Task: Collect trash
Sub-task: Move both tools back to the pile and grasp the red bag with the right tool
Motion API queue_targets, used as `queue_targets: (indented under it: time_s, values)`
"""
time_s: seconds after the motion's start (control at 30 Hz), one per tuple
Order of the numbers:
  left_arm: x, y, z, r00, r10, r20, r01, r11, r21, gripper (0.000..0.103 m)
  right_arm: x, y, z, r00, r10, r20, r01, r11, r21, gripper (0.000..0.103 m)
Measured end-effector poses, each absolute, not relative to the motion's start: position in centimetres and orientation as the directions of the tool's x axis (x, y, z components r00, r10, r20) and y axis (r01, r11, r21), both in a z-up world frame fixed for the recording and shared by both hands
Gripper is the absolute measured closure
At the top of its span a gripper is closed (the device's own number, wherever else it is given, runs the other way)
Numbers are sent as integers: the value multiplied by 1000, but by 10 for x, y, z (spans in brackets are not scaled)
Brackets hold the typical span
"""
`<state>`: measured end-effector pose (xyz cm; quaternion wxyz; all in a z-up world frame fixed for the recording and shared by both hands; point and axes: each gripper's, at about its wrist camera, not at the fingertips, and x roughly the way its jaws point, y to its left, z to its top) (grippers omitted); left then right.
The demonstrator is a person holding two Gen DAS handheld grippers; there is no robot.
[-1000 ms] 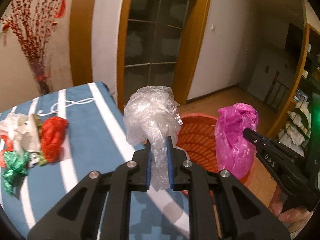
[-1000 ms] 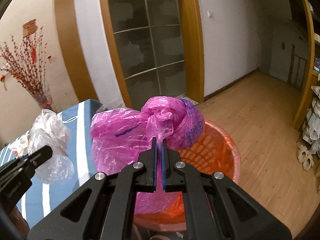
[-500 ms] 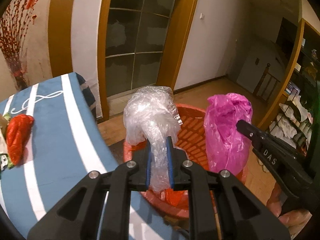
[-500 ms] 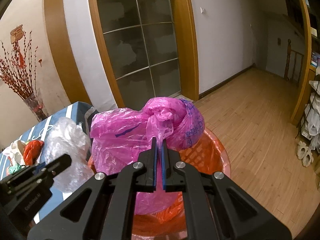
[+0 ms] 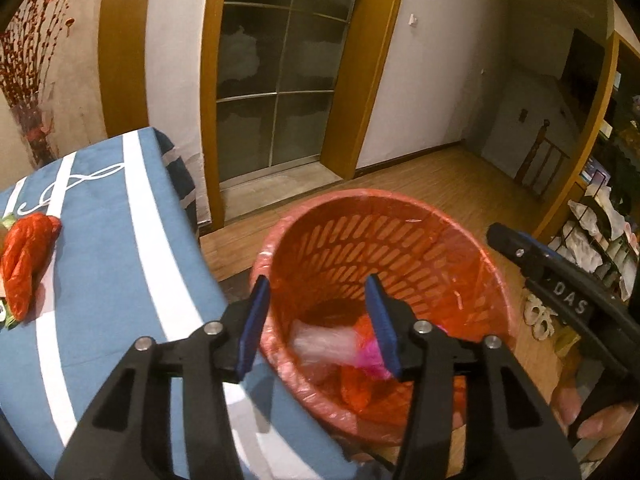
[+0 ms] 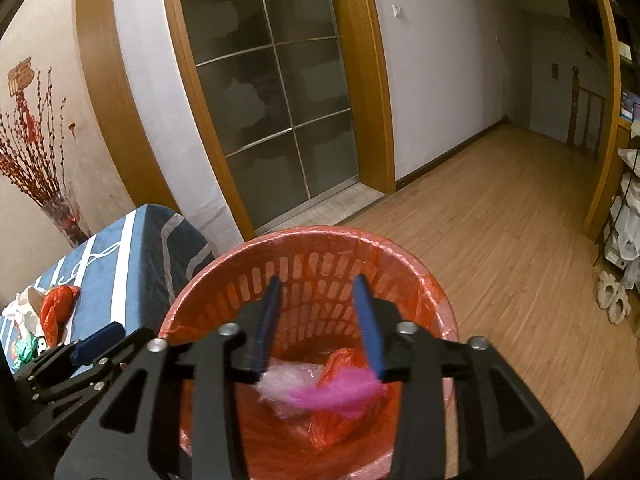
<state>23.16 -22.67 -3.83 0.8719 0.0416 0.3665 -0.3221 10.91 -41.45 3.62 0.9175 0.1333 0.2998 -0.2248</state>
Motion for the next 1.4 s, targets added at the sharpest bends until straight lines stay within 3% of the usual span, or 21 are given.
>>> queue_targets:
  time_s: [0.1,0.23,0.47,1.07,1.23,1.4]
  values:
    - [231,-217,-37,556,-503,-662,571,810,-135,42,110,-409,38,722,-339,-604,486,869,94,45]
    - [232,-196,-34,604,-458,-652,533,841,-97,33,113,-401,40,730,-329,-599,464,882,80,37]
    - [236,-143,-25,676,-376,-634,436,897,-68,25,127,-364,41,754,-281,-594,379,924,43,32]
    - [254,15,-14,786,-121,-606,122,992,-41,24,215,-222,27,762,38,-646,24,996,88,32]
    - [263,52,-15,789,-66,-611,35,997,-63,24,249,-184,20,736,141,-663,-74,989,128,42]
    - [269,76,-16,790,-31,-612,-15,998,-69,24,277,-160,11,704,201,-681,-108,978,176,45]
